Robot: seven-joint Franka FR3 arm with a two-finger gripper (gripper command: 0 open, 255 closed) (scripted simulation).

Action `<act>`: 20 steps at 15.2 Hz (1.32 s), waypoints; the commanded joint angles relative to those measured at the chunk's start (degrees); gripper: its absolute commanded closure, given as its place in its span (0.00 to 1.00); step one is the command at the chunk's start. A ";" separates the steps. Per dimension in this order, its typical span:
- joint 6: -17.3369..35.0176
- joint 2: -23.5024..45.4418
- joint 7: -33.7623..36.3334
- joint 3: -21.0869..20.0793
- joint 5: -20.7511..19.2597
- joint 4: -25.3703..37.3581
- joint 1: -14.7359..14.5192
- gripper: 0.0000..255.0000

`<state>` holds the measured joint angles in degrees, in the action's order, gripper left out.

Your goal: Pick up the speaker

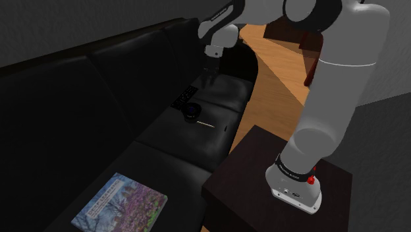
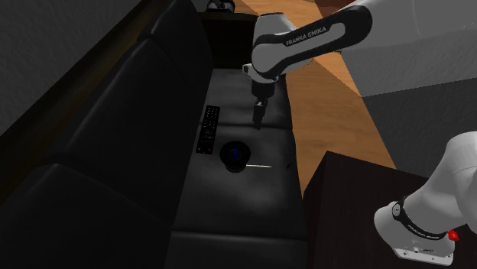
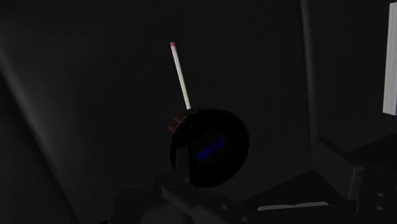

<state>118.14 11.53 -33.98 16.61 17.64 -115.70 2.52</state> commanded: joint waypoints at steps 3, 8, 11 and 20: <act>-0.20 9.76 -4.09 -0.98 5.73 6.99 2.36 0.00; -2.00 21.99 -6.82 -3.33 11.03 17.91 5.81 0.00; -3.16 27.36 -7.32 -4.48 12.69 23.34 7.34 0.00; 0.04 31.29 -8.87 -5.29 13.93 23.78 7.77 0.00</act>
<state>118.05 42.68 -42.79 11.35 31.51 -91.95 10.27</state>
